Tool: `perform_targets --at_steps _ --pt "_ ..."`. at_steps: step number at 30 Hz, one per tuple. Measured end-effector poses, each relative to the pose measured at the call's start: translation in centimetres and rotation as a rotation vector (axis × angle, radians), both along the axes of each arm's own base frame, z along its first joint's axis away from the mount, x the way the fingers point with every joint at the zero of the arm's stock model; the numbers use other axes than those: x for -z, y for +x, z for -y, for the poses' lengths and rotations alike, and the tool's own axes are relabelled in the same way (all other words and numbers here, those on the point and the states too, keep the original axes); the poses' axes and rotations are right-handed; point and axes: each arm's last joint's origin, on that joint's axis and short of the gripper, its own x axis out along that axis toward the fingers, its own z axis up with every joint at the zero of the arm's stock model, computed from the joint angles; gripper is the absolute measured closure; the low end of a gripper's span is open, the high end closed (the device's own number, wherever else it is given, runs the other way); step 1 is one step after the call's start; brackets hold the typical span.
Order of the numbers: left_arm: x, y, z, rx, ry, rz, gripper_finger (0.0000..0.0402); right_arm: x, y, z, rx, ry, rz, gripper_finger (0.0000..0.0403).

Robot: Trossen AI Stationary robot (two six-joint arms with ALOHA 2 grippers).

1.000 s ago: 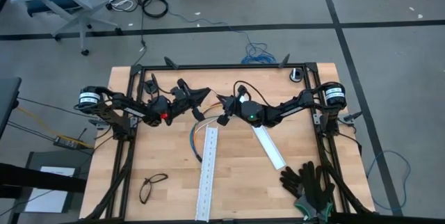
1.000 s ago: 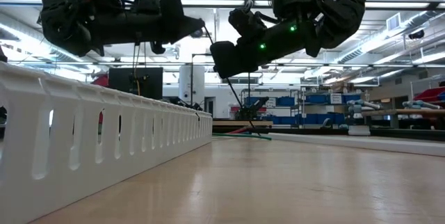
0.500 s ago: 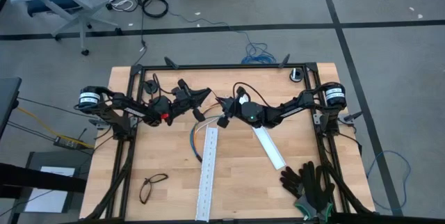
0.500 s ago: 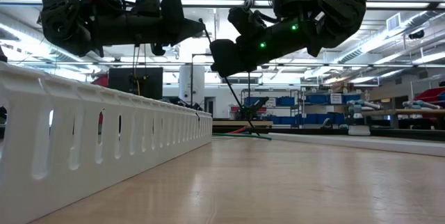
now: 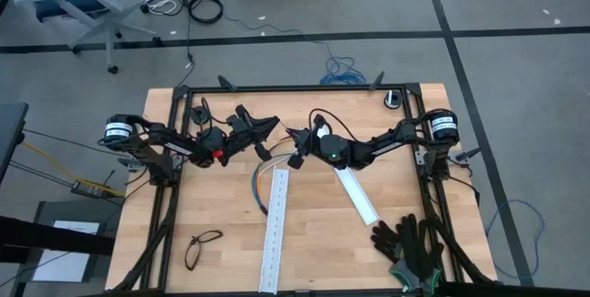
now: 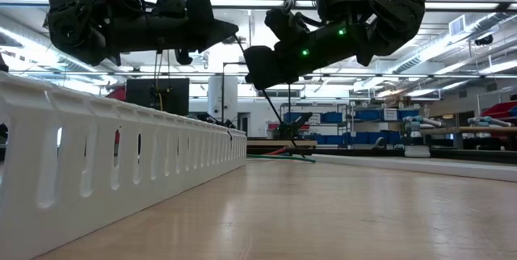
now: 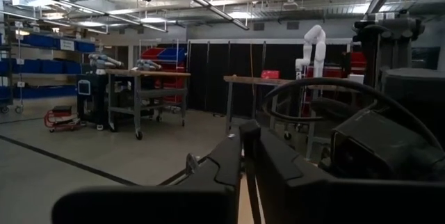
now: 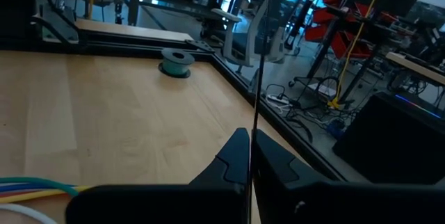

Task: Ziptie cables
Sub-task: Wrap the black zip tie around the object

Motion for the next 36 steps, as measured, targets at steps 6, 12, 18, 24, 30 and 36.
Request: perform_targets --at_steps 6,12,18,24,30,36 --pt "0.0 0.0 0.0 -0.011 -0.010 0.004 0.0377 -0.2 0.0 0.2 0.005 -0.001 0.016 0.0403" --pt "0.0 0.0 0.0 -0.008 -0.030 0.014 0.0376 -0.7 0.0 0.3 0.025 -0.050 0.039 0.0403" --pt "0.0 0.0 -0.1 -0.015 -0.050 0.021 0.0376 -0.8 0.0 0.3 0.038 -0.068 0.043 0.0403" --pt "0.0 0.0 -0.1 -0.014 -0.050 0.023 0.0376 -0.9 0.0 0.3 0.038 -0.067 0.055 0.0403" --pt "-0.4 0.2 -0.1 -0.011 -0.070 0.050 0.0376 -1.2 0.1 0.5 0.022 -0.068 0.067 0.0403" --pt "-0.4 0.5 -0.2 -0.031 -0.077 0.037 0.0379 -1.2 0.1 0.5 0.035 -0.068 0.065 0.0403"
